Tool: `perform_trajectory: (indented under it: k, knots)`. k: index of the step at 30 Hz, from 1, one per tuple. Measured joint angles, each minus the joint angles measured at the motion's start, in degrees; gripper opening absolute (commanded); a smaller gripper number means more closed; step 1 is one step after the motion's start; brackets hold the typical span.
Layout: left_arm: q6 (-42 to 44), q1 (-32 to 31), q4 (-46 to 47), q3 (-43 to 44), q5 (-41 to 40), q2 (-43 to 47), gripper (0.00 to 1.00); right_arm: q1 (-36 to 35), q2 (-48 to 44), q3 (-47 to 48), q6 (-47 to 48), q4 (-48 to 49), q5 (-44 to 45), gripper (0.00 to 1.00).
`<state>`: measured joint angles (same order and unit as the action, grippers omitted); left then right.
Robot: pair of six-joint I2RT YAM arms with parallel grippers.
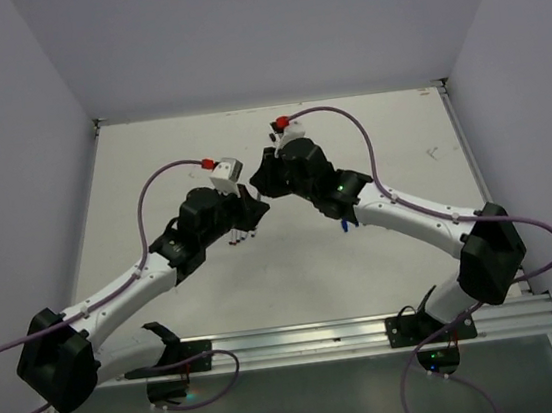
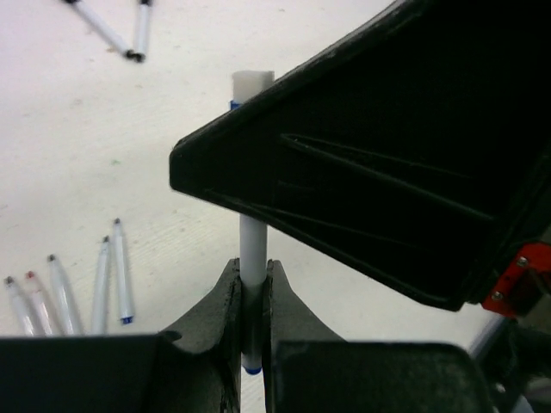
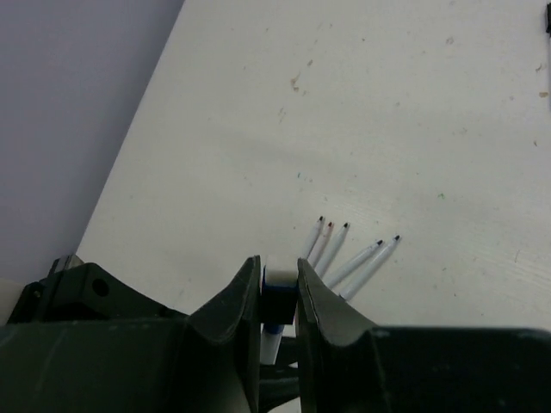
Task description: Open the pen caps
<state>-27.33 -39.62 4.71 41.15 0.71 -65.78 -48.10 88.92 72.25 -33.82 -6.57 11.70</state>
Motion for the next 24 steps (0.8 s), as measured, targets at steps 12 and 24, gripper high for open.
perform_trajectory:
  k: [12,24]
  knots:
    - [-21.05,9.90,39.89,-10.97,39.36,-5.51,0.00,14.53,-6.78,-20.22,-7.89,37.68,-46.49,0.00]
    - [-33.24,11.54,55.67,-13.70,47.43,-7.67,0.00,18.08,8.59,-20.11,-37.48,79.87,-67.67,0.00]
